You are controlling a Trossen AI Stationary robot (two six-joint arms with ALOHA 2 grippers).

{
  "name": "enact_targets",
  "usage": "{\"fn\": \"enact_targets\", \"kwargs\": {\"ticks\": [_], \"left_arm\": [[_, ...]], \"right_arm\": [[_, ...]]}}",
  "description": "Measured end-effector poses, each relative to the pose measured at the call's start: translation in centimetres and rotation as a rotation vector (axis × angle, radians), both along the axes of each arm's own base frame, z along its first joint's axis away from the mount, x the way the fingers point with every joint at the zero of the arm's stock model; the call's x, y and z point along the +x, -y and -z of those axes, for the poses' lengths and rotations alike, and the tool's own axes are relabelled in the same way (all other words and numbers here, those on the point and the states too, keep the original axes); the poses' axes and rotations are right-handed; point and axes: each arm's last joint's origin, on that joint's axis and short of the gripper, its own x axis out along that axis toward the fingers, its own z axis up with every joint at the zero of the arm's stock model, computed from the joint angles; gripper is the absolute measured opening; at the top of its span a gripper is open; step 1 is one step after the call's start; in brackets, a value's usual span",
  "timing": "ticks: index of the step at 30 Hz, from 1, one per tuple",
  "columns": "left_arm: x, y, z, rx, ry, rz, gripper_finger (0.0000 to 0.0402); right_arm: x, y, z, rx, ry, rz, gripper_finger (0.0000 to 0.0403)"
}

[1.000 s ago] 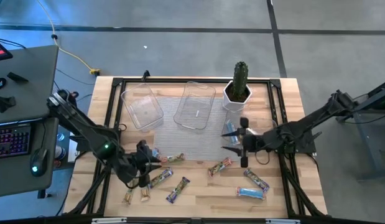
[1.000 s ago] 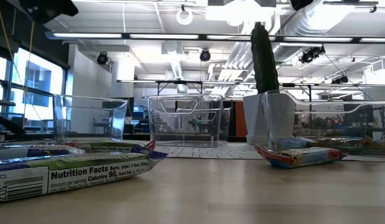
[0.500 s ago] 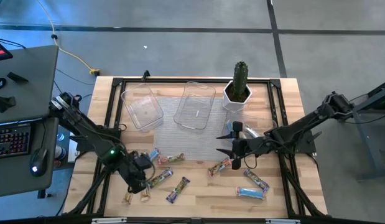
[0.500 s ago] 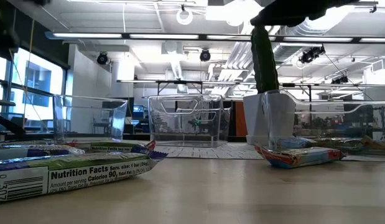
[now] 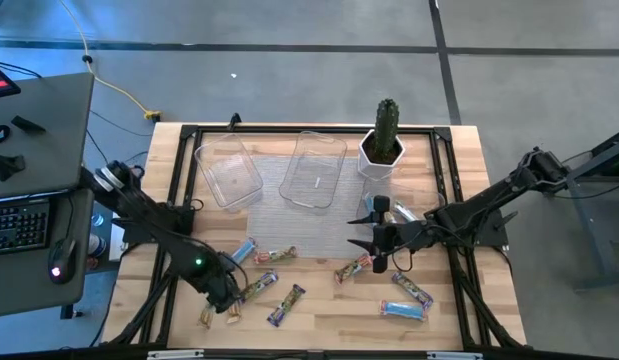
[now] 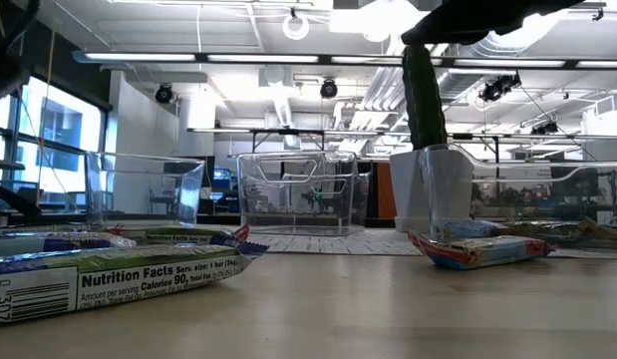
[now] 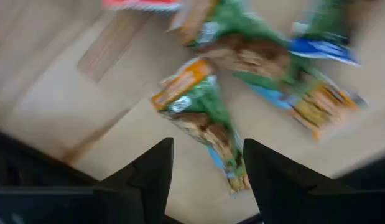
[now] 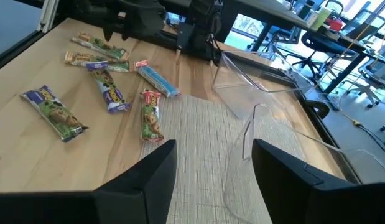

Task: Pick and place Granola Bars by type
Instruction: Put the yellow granola bar into the right transparent bin

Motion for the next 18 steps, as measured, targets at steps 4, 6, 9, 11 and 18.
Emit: {"fn": "enact_targets", "kwargs": {"ticks": [4,6,9,11,18], "left_arm": [[0.4,1.1,1.2,-0.016,-0.019,-0.04,0.0191],[0.6,1.7,1.7,-0.032,-0.008,-0.033,0.0191],[0.9,2.2,2.6,-0.044,-0.025,-0.049,0.0191],[0.8,2.3,3.0,-0.035,-0.057,-0.048,0.0191],[0.4,2.2,4.2,0.043,-0.138,-0.04,0.0191]], "right_arm": [[0.0,0.0,0.1,-0.006,-0.013,0.0,0.0191],[-0.1,0.0,0.2,-0.007,-0.016,0.0,0.0191],[-0.1,0.0,0.2,-0.002,-0.019,0.002,0.0191],[-0.1,0.0,0.2,-0.001,-0.018,0.002,0.0191],[-0.1,0.0,0.2,0.017,-0.015,0.005,0.0191]]}}
